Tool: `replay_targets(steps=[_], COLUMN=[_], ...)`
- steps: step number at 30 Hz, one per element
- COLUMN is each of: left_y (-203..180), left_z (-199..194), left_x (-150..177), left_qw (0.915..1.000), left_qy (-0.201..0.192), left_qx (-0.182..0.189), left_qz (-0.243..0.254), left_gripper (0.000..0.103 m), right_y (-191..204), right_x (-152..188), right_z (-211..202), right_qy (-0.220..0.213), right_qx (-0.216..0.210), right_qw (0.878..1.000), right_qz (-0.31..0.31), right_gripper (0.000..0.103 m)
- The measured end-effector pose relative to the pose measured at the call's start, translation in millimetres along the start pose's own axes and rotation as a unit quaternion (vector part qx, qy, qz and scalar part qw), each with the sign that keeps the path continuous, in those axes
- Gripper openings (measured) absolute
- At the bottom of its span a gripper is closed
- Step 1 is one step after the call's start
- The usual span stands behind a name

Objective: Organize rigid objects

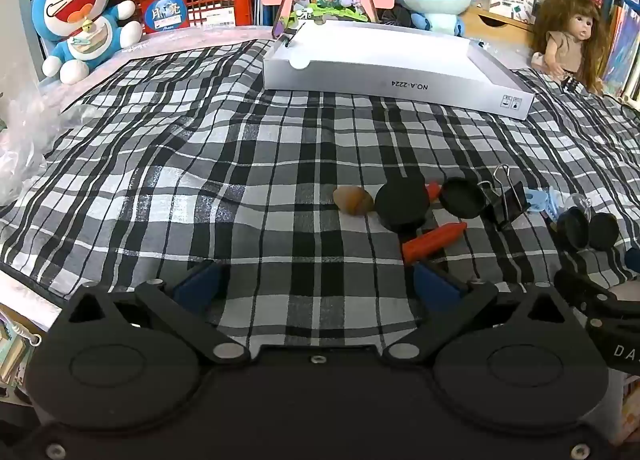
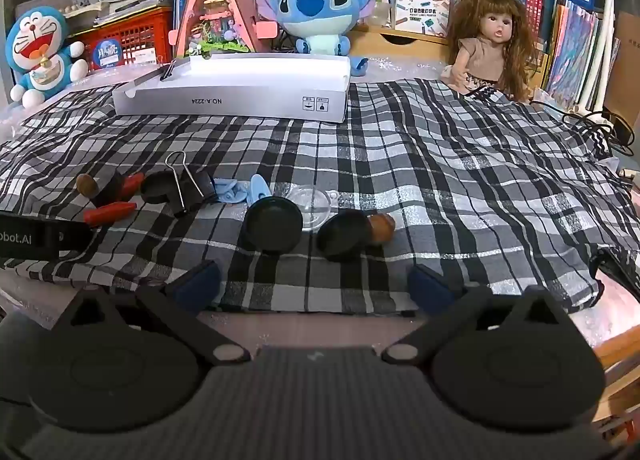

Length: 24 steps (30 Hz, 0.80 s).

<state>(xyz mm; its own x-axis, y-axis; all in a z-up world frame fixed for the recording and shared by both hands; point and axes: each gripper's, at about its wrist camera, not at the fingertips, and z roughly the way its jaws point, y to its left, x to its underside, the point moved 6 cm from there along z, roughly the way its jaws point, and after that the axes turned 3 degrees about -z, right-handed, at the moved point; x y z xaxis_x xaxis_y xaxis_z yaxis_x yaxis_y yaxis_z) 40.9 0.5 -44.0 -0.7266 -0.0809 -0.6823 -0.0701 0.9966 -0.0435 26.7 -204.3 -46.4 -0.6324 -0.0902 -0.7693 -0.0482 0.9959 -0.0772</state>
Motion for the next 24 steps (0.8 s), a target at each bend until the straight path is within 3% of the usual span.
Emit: replay_targets(steps=[24], left_y=[0.0], left_z=[0.2], left_x=[0.4], left_qw=[1.0], left_qy=[0.005], left_qx=[0.0], left_qz=[0.001], left_gripper=[0.103], right_y=[-0.1], right_x=[-1.4], right_z=[1.4], right_qy=[0.002], right_qx=[0.002], right_qw=[1.0], right_qz=[0.0], right_gripper=[0.103])
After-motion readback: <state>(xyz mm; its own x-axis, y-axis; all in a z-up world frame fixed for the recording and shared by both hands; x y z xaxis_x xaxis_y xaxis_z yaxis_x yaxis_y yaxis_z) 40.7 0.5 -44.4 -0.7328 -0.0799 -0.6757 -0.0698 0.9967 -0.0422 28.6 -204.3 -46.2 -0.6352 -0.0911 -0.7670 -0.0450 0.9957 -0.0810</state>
